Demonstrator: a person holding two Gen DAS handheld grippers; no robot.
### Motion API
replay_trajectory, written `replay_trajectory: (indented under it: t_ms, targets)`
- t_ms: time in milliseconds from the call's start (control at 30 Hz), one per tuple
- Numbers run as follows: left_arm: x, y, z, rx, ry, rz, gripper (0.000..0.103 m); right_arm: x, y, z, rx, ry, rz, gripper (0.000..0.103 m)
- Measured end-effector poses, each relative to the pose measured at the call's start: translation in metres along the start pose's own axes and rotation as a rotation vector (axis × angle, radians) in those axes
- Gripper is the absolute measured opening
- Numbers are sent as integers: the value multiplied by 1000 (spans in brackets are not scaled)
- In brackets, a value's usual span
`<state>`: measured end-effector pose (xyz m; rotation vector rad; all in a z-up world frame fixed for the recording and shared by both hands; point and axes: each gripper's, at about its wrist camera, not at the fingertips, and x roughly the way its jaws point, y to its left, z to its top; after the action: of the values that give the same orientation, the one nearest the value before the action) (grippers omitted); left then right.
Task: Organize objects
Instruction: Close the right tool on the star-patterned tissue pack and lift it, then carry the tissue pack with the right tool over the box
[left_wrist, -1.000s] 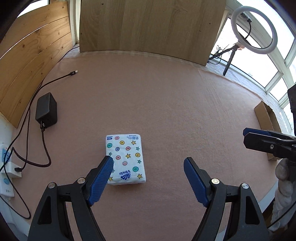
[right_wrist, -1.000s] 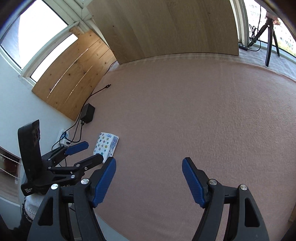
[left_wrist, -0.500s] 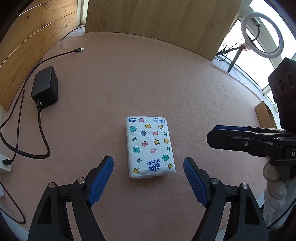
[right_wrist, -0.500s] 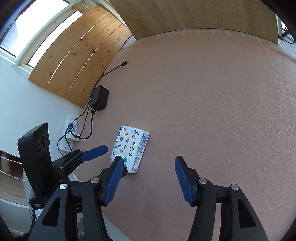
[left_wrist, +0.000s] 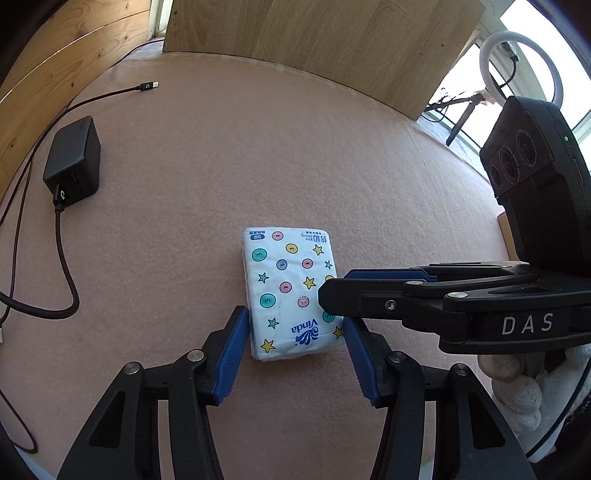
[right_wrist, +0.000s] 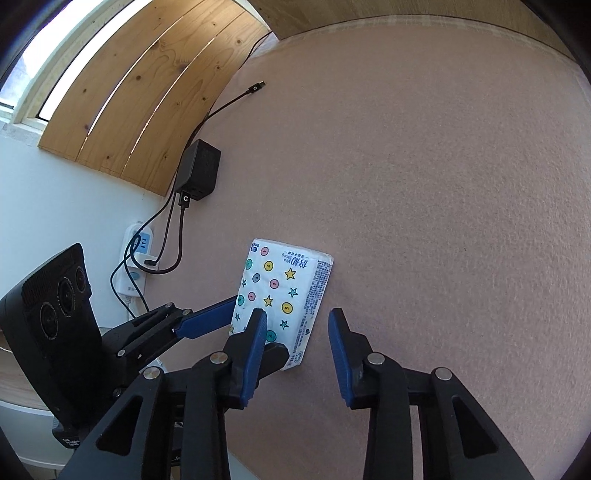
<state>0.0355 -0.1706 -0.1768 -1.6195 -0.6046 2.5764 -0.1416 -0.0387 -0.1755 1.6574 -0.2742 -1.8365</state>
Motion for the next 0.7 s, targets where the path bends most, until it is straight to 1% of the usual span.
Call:
replay_trajectory:
  t_ms: [67,133,367,467,600,700]
  targets:
    - [0,-2,-1,3,2,-4,54,3,1,1,2,6,9,24]
    - [1,-4,-2,6,0,-1,53,5,2,1,-3,11,14,21]
    - [-1,-12,1,7,-3,0,51,1,4,1,-14,5,4,20]
    - [-3,-22,3,19,-6,2,46,-9,2,-2,-19,-12,-7,20]
    - [-4,-42,11,51,-13,-7,45,-29,-4,-7,-24,-41,-22,21]
    - [-2,-65,17,77,-19,-14,45,-45,-10,-11,-16,-71,-37,20]
